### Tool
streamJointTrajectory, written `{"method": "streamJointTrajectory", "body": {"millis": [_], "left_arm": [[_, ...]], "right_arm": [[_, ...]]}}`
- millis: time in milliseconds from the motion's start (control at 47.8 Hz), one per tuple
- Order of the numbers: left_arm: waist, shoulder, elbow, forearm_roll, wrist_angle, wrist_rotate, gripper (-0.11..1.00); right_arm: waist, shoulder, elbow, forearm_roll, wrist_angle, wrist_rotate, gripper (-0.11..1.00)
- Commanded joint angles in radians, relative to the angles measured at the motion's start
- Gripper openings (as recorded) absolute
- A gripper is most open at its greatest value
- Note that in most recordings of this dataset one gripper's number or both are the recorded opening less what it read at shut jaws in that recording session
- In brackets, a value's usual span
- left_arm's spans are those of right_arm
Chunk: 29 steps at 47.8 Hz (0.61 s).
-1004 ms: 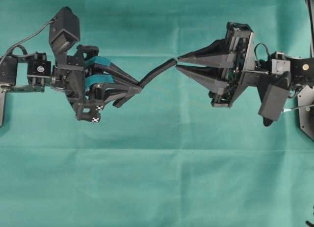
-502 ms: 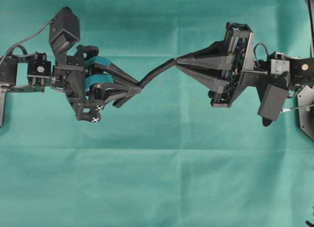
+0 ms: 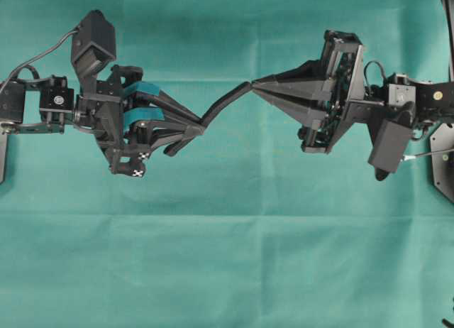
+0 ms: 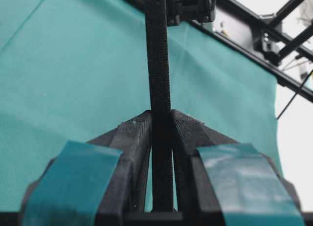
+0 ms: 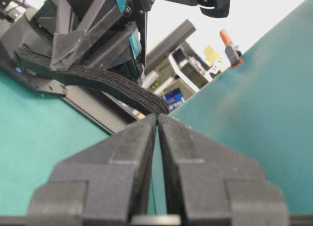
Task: Peel off the Velcro with your right arm.
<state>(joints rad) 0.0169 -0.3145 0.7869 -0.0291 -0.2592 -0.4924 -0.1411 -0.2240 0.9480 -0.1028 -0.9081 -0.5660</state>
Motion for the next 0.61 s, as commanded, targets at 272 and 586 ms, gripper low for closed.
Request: {"method": "streamJointTrajectory", "body": {"millis": [272,586], "left_arm": [[0.009,-0.012,-0.018,-0.002,-0.011,-0.002,0.10],[0.011,-0.012,-0.017,-0.002,-0.011,-0.002,0.10]], "right_arm": [[0.003,-0.002,-0.018,-0.025,-0.009,0.005,-0.09],[0.003,0.015,-0.023,-0.025,-0.011,0.009,-0.09]]}}
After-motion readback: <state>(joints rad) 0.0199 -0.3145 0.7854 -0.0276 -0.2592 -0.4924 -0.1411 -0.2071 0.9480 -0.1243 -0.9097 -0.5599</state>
